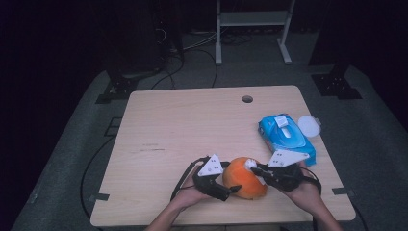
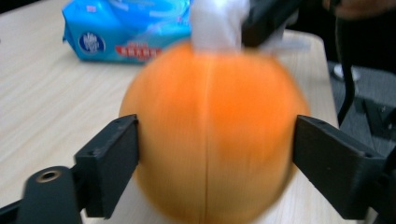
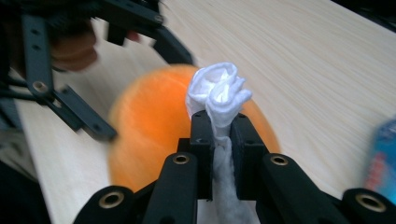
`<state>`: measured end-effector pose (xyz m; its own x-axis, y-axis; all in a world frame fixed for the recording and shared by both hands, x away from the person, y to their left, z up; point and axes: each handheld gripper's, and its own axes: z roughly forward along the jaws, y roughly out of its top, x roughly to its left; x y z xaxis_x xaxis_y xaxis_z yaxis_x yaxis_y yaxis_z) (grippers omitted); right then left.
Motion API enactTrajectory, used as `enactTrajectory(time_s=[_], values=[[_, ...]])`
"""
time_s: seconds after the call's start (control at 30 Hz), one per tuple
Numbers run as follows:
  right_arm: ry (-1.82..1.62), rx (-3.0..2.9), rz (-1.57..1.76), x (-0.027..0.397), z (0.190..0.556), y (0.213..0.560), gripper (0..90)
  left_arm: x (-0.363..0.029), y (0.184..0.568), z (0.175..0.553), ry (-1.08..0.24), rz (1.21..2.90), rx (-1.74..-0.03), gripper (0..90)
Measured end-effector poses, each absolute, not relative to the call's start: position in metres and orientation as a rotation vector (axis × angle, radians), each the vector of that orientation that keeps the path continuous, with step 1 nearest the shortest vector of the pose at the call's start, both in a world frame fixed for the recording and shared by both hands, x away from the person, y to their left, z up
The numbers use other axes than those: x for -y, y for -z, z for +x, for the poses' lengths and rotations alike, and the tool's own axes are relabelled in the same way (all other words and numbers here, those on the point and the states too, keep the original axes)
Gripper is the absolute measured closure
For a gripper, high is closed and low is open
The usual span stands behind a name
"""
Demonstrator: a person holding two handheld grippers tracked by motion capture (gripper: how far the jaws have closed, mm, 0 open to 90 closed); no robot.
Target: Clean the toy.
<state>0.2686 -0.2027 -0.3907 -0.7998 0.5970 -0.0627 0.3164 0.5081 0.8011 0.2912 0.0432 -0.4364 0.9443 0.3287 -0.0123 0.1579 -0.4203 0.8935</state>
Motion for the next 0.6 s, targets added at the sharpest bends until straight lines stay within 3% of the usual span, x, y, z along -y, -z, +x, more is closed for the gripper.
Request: enactTrajectory(time_s=[0.13,0.3,0.4,0.5,0.6], values=[[-1.189,-2.477,0.685,0.183,0.262,0.392,80.3,-0.049,0.442,0.291,-0.236,2.052,-0.324,22.2],[-1.166,-2.482,0.699,0.192,0.267,0.392,80.3,-0.056,0.444,0.295,-0.236,2.059,-0.325,26.5],[-1.164,-2.480,0.749,0.205,0.270,0.395,80.2,-0.059,0.445,0.296,-0.224,2.071,-0.328,25.6],[-1.176,-2.485,0.774,0.208,0.270,0.396,80.3,-0.058,0.440,0.296,-0.216,2.043,-0.320,17.6],[-1.206,-2.489,0.736,0.199,0.266,0.394,80.2,-0.051,0.434,0.292,-0.218,2.013,-0.286,15.6]])
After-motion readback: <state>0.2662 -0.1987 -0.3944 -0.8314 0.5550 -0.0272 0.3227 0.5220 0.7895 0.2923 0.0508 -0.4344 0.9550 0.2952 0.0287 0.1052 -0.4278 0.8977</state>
